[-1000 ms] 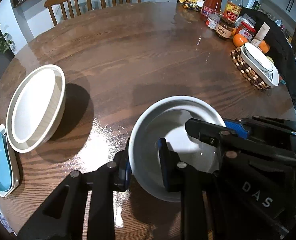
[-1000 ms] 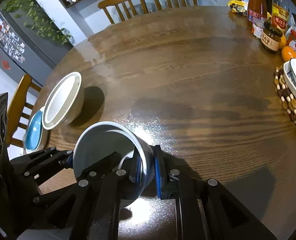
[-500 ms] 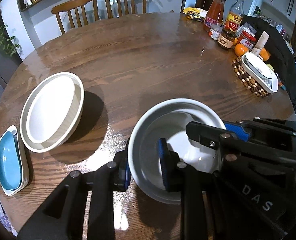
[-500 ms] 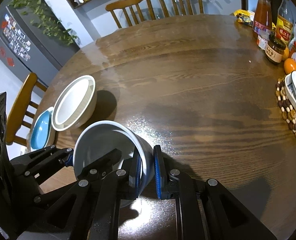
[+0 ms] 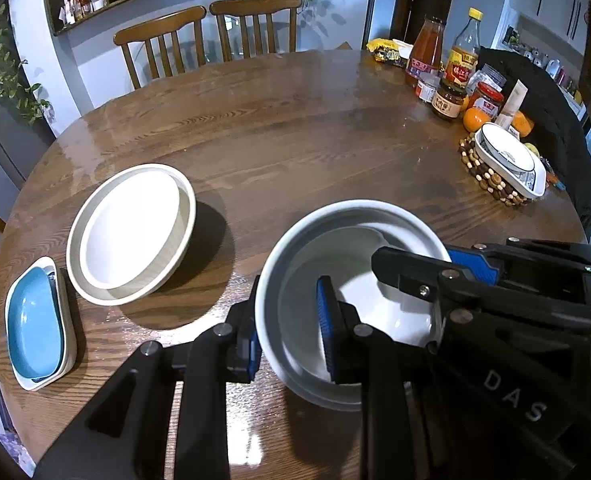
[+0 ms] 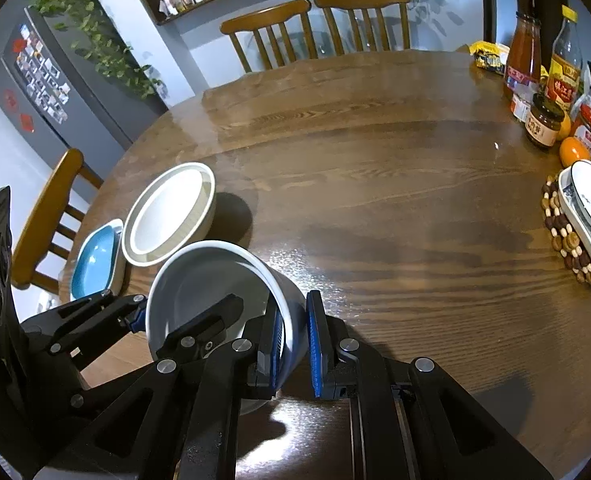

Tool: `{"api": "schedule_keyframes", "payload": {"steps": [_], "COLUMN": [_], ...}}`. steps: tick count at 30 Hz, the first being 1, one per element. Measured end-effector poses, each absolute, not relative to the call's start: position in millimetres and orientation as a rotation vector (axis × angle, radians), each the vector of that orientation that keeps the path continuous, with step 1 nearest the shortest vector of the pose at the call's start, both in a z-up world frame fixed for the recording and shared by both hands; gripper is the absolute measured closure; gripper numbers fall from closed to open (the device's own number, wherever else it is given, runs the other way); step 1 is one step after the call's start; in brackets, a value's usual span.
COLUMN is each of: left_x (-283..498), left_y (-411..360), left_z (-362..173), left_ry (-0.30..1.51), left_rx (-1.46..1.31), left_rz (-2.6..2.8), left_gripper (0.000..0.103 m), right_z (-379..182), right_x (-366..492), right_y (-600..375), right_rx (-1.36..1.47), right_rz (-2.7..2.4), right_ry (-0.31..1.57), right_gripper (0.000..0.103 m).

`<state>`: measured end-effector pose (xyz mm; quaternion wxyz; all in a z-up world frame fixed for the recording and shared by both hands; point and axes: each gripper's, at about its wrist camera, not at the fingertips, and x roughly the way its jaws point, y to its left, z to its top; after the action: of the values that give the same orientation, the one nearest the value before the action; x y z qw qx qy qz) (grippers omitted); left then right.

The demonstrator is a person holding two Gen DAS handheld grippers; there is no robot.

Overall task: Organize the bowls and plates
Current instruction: 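Lower the ramekin into the nested white bowls with the right tool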

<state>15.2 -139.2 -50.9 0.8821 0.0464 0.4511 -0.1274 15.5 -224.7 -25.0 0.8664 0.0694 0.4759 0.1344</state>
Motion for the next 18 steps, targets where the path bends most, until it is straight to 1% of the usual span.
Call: {"api": "schedule_keyframes", "payload": {"steps": [18], "left_x": [12.4], "left_y": [-84.4], "left_z": [-26.6], "left_ry": [0.878], "left_rx": [0.076], "left_rz": [-0.19], "left_gripper": [0.081], "right_z": [-1.8], "right_x": [21.7], "right_y": [-171.0], "right_rx": [0.112], "right_rz": [0.348], "right_ry": [0.949], "right_gripper": [0.09]}}
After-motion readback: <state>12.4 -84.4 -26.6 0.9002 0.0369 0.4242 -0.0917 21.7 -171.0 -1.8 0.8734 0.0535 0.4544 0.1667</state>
